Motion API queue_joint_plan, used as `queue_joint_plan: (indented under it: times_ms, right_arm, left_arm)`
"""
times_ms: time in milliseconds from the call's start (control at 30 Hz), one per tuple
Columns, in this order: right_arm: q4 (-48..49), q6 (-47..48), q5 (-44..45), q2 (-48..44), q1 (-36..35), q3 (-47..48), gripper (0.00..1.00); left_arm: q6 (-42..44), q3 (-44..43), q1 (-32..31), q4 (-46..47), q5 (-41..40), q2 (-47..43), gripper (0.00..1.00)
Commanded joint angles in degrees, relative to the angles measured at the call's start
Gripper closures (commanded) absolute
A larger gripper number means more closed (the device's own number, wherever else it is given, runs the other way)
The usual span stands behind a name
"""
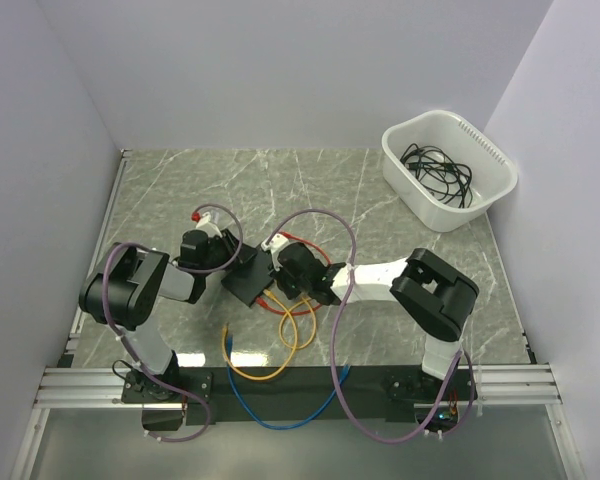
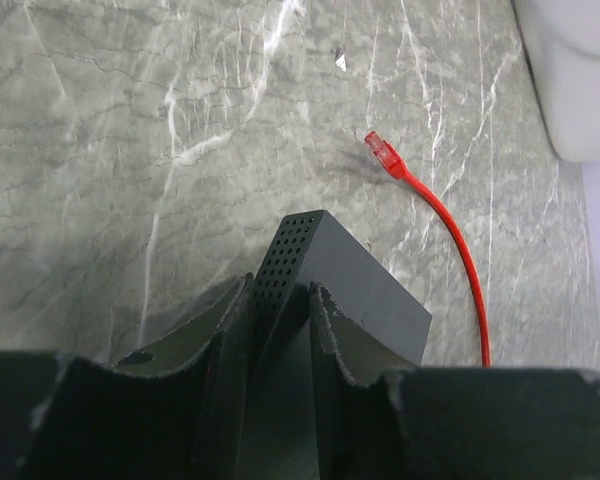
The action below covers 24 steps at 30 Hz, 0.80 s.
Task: Insert the plug into the switch port
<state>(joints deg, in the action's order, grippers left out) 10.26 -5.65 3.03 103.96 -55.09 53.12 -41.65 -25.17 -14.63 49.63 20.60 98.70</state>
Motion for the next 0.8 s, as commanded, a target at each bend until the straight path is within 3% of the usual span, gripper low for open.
queue_joint_plan:
  times_ms: [0, 433, 767]
  right_arm:
    - [17.95, -1.20, -5.40, -1.40, -0.37, 3.65, 1.00]
    - [19.63, 2.40, -10.32, 6.68, -0.10, 13.66, 1.00]
    - [16.37, 2.13, -7.26, 8.89, 0.86, 16.31, 1.00]
  left_arm:
    - [-3.26, 3.54, -6.28, -6.04, 10.60, 0.18, 0.69]
    - [-6.86, 5.22, -10.33, -0.42, 11.30, 2.90, 0.71]
    - [-7.04, 4.43, -10.42, -3.04, 10.34, 1.50, 0.71]
